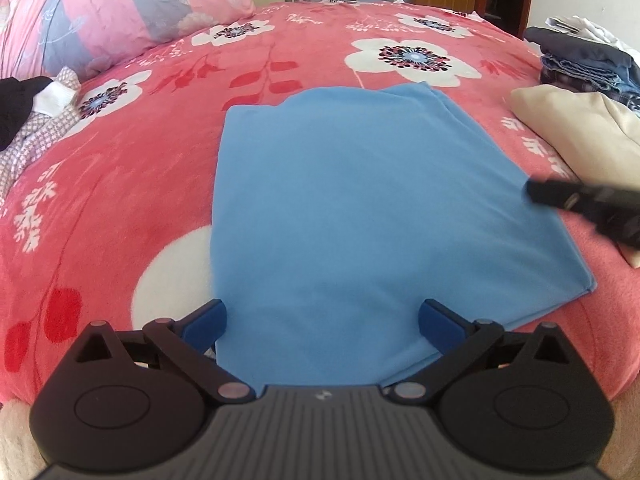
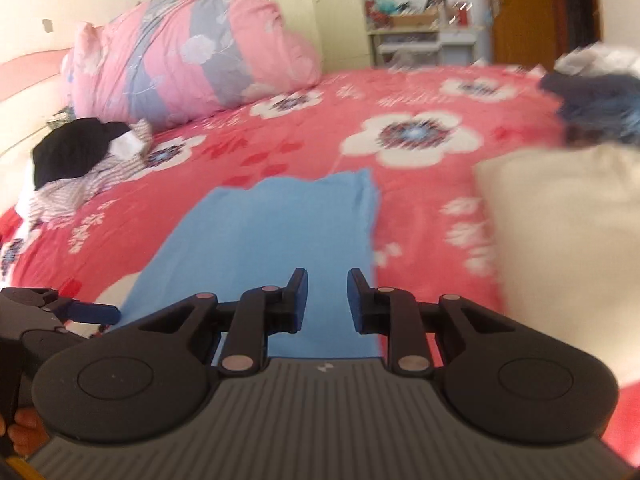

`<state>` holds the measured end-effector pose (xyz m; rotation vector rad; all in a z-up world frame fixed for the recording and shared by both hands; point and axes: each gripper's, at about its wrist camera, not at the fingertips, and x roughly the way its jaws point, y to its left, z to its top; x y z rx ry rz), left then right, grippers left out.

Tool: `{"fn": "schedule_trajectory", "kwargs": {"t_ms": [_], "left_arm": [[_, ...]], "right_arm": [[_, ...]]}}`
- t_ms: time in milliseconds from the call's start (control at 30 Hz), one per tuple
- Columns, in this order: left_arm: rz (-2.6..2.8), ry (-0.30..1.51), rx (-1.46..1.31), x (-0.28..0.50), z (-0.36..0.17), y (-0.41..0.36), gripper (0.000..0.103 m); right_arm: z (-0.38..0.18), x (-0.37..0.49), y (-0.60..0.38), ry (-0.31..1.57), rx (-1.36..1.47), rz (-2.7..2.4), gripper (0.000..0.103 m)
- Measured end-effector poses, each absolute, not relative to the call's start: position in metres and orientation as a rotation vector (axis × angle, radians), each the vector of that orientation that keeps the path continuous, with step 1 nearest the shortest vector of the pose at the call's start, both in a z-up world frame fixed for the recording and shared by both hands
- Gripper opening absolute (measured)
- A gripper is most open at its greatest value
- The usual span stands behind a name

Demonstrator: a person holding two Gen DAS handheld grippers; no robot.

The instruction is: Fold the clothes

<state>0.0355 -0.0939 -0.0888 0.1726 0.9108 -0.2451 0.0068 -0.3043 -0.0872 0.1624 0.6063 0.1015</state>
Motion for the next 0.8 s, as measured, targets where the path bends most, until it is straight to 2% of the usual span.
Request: {"fn": "schedule_trajectory", "kwargs": {"t_ms": [67, 133, 333, 600, 800], "left_arm": [[-0.243, 0.915, 0.171, 0.036, -0.09, -0.094, 0.103], [-0.245, 0.913, 0.175, 0.035, -0.09, -0.093, 0.103], [-0.238, 0.912, 0.184, 0.035, -0.09, -0.096, 0.103], [-0.234, 0.916, 0.181, 0.036, -0.09, -0.096, 0.103], [-0.233, 0.917, 0.178, 0.036, -0.091, -0.095, 0.103]], "right_arm": [[-0.1, 0.013, -0.308, 0.656, 0.155, 0.091, 0.019], [-0.105, 0.009, -0.32, 0.678, 0.166, 0.052, 0.026], [-0.081, 0.013, -0.317, 0.615, 0.135, 0.057, 0.026], [-0.104, 0.05, -0.303, 0.672, 0.116, 0.098, 0.024], [-0.095, 0.048, -0.317, 0.646, 0.15, 0.037, 0.025]]}}
